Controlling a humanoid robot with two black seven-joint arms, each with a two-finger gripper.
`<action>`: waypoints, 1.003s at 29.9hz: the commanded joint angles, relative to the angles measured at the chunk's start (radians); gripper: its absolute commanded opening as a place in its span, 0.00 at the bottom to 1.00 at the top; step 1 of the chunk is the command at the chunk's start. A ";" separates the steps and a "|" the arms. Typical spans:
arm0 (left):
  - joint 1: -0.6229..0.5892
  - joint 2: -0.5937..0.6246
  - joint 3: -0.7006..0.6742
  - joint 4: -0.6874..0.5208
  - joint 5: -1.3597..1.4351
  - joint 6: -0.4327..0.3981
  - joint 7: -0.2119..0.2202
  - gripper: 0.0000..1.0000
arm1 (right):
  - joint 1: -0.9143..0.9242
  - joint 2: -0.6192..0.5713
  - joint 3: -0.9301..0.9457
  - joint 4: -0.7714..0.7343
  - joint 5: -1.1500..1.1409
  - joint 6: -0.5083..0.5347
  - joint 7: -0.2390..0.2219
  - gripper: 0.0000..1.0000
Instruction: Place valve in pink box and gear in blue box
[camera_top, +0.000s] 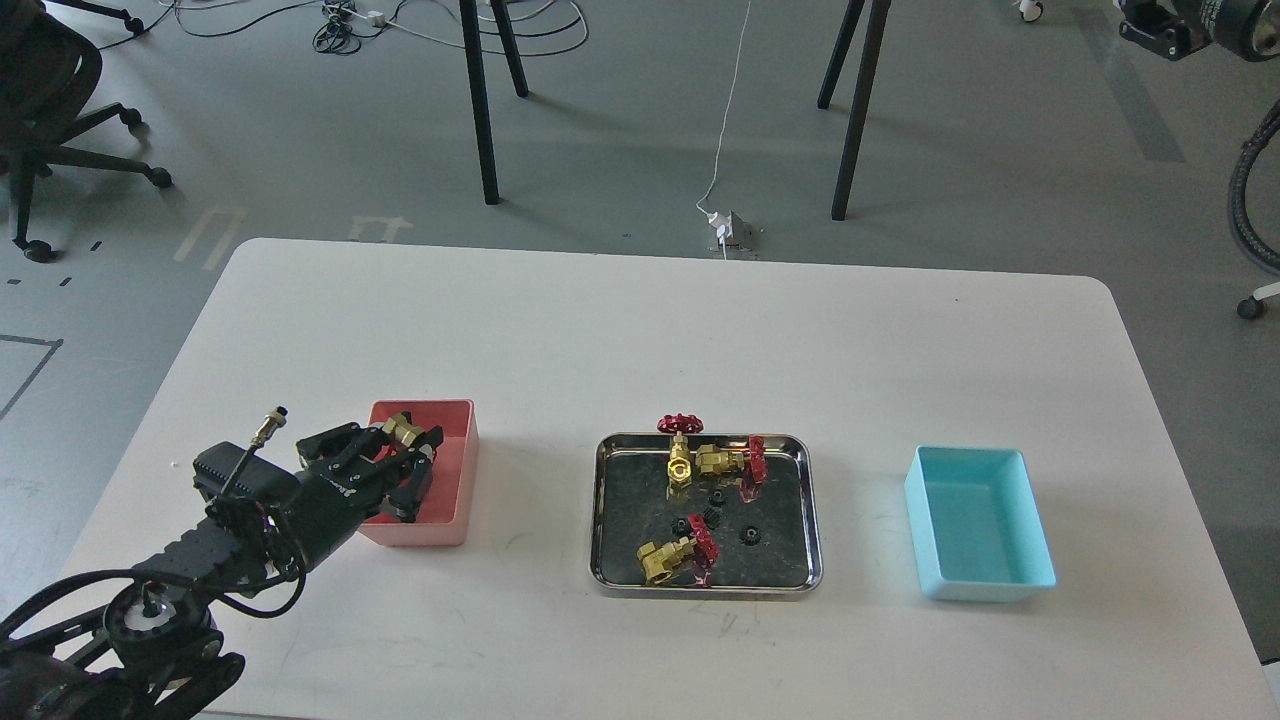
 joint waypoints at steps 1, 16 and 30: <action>0.000 -0.005 -0.019 0.007 0.000 0.021 -0.001 0.87 | -0.001 0.002 0.001 0.003 0.000 -0.008 0.000 0.99; -0.142 0.057 -0.106 -0.005 -0.195 0.058 -0.038 0.99 | -0.041 0.001 -0.040 0.168 -0.156 -0.005 0.006 0.99; -0.832 0.212 -0.105 0.200 -1.342 -0.451 -0.026 0.99 | -0.004 -0.032 -0.623 0.623 -1.001 0.027 0.089 0.99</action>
